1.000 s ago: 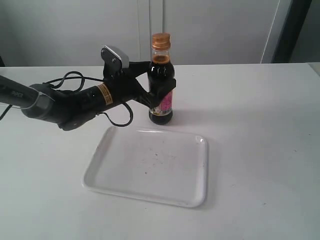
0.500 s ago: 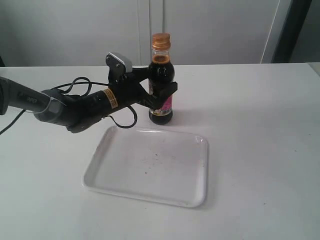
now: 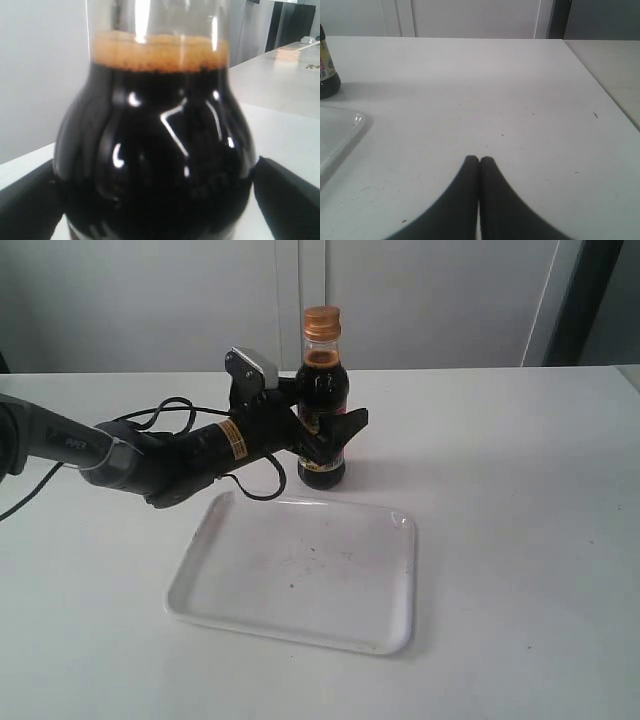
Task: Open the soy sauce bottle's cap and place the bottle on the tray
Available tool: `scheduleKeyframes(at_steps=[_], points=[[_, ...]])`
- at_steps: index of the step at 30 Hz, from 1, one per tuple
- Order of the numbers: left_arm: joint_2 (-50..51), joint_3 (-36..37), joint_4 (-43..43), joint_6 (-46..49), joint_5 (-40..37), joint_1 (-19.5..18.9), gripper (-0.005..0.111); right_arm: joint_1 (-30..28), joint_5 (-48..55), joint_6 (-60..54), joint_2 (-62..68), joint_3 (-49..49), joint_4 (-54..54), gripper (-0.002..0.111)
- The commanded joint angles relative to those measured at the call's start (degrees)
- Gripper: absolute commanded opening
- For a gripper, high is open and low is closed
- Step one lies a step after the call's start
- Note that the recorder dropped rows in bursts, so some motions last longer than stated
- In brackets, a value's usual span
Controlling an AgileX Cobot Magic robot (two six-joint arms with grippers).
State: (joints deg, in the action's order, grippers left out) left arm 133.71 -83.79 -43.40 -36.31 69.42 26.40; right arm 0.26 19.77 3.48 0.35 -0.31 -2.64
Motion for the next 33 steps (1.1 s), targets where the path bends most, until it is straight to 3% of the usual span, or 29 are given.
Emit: scheduleKeyframes(at_steps=[1,7,10,13,18,33], points=[[-0.14,-0.28,0.08,0.79,0.52,0.19,0.105,-0.26,-0.18,0.18,-0.35,0.31,-0.17,0.0],[-0.14,-0.28,-0.4,0.79,-0.25,0.28,0.105,-0.26,-0.18,0.18,-0.35,0.31,-0.17,0.0],[-0.14,-0.28,-0.63,0.79,-0.44,0.55,0.096,-0.26,-0.18,0.18,-0.35,0.31,-0.17,0.0],[-0.14,-0.28,-0.63,0.79,-0.49,0.68,0.069,-0.26,-0.18,0.18,-0.35,0.31,-0.17,0.0],[-0.14,-0.28,-0.77,0.79,-0.49,0.68,0.0,-0.26,-0.18,0.18,-0.35,0.31,-0.17,0.0],[-0.14,-0.28,-1.31,0.98,-0.47,0.68,0.0,-0.26,-0.18,0.18,-0.35,0.31,-0.17,0.0]])
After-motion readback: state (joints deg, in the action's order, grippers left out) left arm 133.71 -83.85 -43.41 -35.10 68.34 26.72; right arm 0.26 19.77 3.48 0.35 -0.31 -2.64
